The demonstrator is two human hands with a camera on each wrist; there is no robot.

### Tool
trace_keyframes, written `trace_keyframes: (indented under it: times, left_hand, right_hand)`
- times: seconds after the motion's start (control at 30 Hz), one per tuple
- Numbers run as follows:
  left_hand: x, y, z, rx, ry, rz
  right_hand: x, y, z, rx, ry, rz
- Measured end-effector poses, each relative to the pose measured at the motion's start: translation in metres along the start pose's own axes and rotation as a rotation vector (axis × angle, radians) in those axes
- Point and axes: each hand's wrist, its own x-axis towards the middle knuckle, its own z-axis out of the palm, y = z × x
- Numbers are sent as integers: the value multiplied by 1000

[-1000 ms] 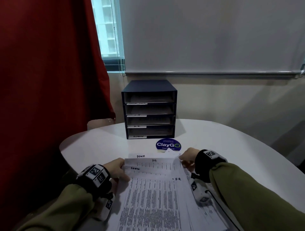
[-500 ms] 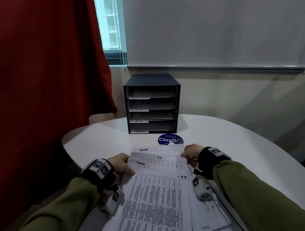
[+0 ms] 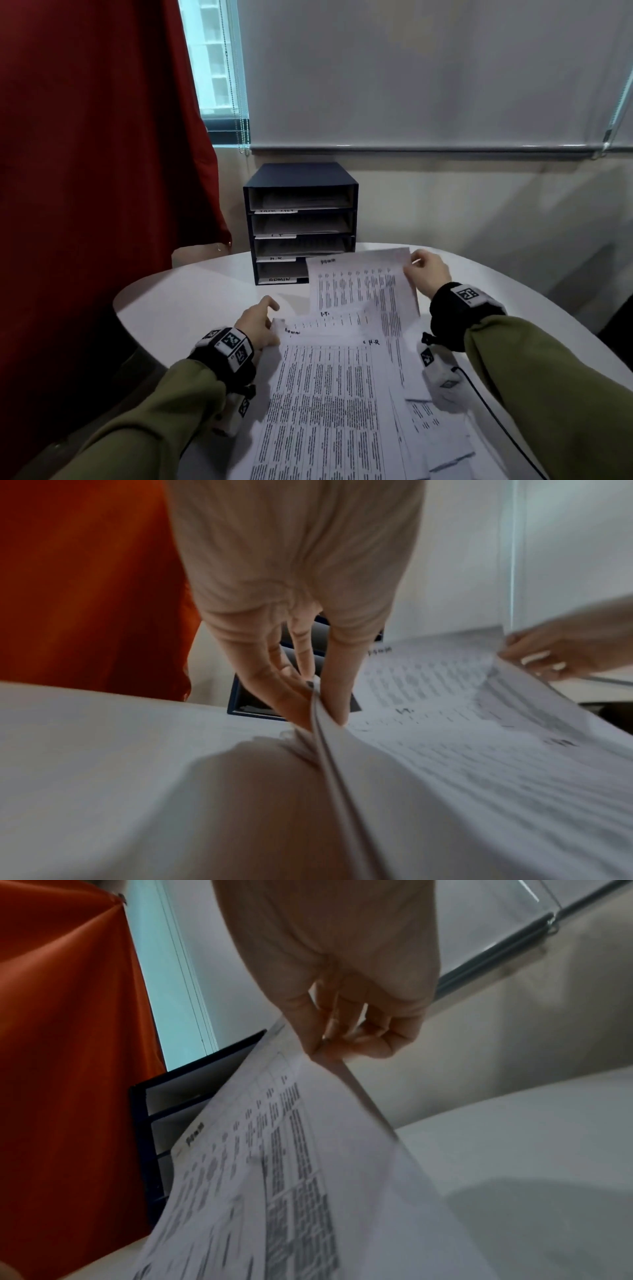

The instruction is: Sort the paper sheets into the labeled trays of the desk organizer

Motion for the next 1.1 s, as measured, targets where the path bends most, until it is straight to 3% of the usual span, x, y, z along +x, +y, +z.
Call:
trace_keyframes:
  times: [0.07,0.13,0.27,0.4,0.53,0.7,1.1]
  left_hand:
    - [4,5,0,51,-4,-5]
    - [9,8,-2,-42,-17,-49]
    - [16,17,-11,-609,-13,-175]
    - [16,39,-20,-856,149,19]
    - [9,67,-39,-900,302,283]
    - [12,108,-76,-878,501,430]
    - [28,187,-121,-867,608,457]
  right_hand:
    - [3,-4,-14,17,98,-44]
    - [5,-7,-28,72,190,-98]
    - [8,-14,-55,306,227,-165]
    - [17,-18,-74,484,240,-169]
    - [24,-27,-85,643,321,-150]
    - [14,-58,-93,763,371,-173]
    - [-5,-107,-91,931,184,-269]
